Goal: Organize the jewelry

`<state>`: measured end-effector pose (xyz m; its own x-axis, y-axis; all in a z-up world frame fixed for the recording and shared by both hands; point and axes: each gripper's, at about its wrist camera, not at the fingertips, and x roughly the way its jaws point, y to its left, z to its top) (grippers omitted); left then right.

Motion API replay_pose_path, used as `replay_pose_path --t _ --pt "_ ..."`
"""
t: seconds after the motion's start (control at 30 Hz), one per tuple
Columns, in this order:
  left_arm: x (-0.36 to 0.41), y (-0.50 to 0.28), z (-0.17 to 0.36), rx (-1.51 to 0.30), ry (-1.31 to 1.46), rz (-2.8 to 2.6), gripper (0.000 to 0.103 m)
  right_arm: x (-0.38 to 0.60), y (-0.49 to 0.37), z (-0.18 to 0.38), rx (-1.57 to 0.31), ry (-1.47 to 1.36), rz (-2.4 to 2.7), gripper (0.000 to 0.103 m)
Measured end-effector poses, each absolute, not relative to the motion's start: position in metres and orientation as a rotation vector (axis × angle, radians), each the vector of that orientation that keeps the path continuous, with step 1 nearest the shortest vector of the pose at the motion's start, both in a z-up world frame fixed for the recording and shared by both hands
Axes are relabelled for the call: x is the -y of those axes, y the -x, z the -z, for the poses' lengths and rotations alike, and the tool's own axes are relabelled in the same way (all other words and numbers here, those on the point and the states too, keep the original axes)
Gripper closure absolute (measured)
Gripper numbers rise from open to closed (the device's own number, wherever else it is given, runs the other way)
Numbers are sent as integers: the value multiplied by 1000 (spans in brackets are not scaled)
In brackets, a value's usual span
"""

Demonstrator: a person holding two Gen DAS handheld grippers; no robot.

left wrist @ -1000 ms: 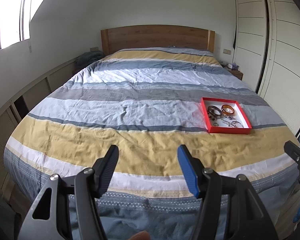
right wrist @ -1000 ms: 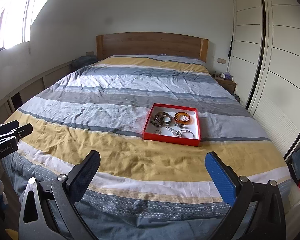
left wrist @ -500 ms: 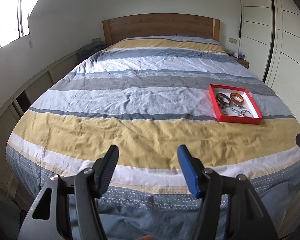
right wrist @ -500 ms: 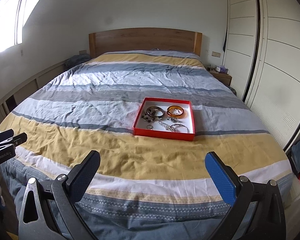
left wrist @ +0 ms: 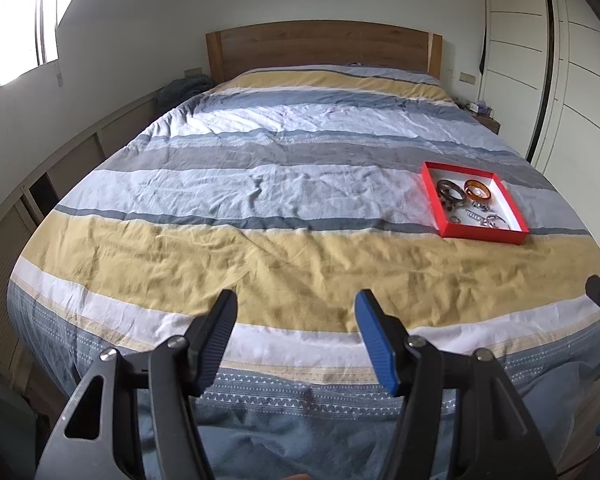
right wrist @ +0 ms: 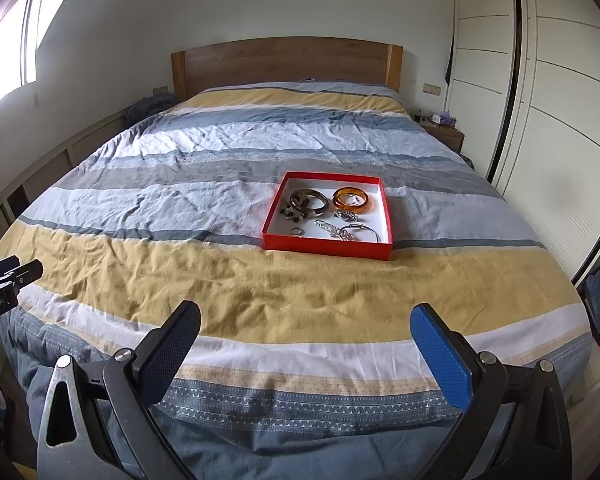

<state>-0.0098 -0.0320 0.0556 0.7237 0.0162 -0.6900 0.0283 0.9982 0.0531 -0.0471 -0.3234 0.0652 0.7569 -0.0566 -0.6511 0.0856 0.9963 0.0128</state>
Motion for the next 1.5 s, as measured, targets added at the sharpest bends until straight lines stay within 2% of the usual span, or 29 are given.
replay_pose_path --t 1.5 --pt "37 5 -20 -846 -130 14 44 333 43 -37 -789 -63 99 0"
